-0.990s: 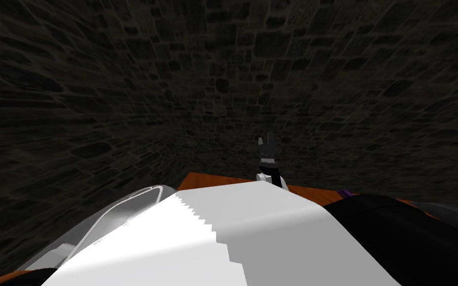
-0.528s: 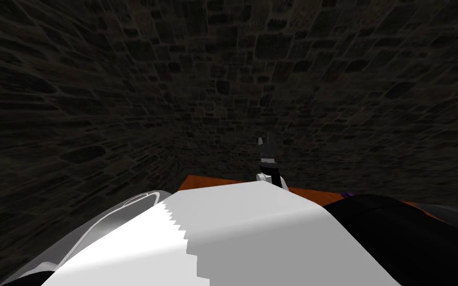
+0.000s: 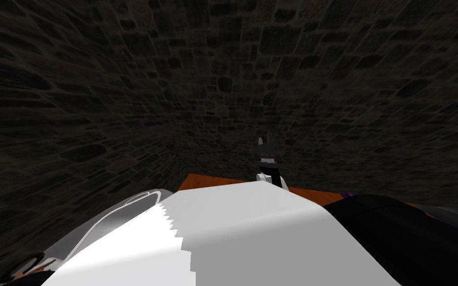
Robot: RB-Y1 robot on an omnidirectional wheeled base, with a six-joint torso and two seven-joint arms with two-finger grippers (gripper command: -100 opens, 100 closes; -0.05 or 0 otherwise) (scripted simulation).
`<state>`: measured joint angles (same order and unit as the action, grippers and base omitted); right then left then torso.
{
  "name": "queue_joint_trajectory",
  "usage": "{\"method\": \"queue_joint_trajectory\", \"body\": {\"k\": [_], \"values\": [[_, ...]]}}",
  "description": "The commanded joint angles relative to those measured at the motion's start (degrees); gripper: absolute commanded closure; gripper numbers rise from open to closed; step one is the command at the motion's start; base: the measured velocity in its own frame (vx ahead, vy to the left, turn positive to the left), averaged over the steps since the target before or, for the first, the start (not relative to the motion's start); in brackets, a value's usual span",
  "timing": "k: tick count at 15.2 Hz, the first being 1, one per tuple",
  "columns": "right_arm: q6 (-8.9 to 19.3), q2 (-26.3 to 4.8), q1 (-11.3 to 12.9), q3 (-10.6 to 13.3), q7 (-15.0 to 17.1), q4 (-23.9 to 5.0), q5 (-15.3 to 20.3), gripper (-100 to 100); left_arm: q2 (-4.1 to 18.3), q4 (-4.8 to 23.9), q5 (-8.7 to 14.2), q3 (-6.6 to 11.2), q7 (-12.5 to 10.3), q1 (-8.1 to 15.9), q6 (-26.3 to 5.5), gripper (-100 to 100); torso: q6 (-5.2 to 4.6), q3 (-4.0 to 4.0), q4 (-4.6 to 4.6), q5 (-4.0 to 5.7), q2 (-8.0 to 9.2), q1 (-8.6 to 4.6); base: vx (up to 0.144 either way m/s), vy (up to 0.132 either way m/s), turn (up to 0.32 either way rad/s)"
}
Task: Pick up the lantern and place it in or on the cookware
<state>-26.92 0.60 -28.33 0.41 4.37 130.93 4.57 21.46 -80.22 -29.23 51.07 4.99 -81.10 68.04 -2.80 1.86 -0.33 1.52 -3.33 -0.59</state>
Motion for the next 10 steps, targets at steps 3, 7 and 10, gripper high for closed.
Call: {"method": "queue_joint_trajectory", "body": {"k": [3,7,10], "values": [[0.0,0.0,0.0,0.0,0.0,0.0,0.0,0,-0.6,-0.1,2.0,0.28,-1.4,0.5,1.4,-100,-0.01,-0.19,0.08,-0.02,0.3,0.03,-0.191,0.024,0.064],[0.0,0.0,0.0,0.0,0.0,0.0,0.0,0,-0.6,0.0,1.9,0.23,-1.3,0.5,1.4,-100,-0.02,-0.08,0.06,-0.02,0.08,-0.01,-0.091,0.012,0.024],[0.0,0.0,0.0,0.0,0.0,0.0,0.0,0,-0.6,0.0,1.9,0.23,-1.3,0.5,1.4,-100,-0.03,0.12,-0.03,-0.01,-0.26,-0.04,-0.006,0.001,0.0]]}}
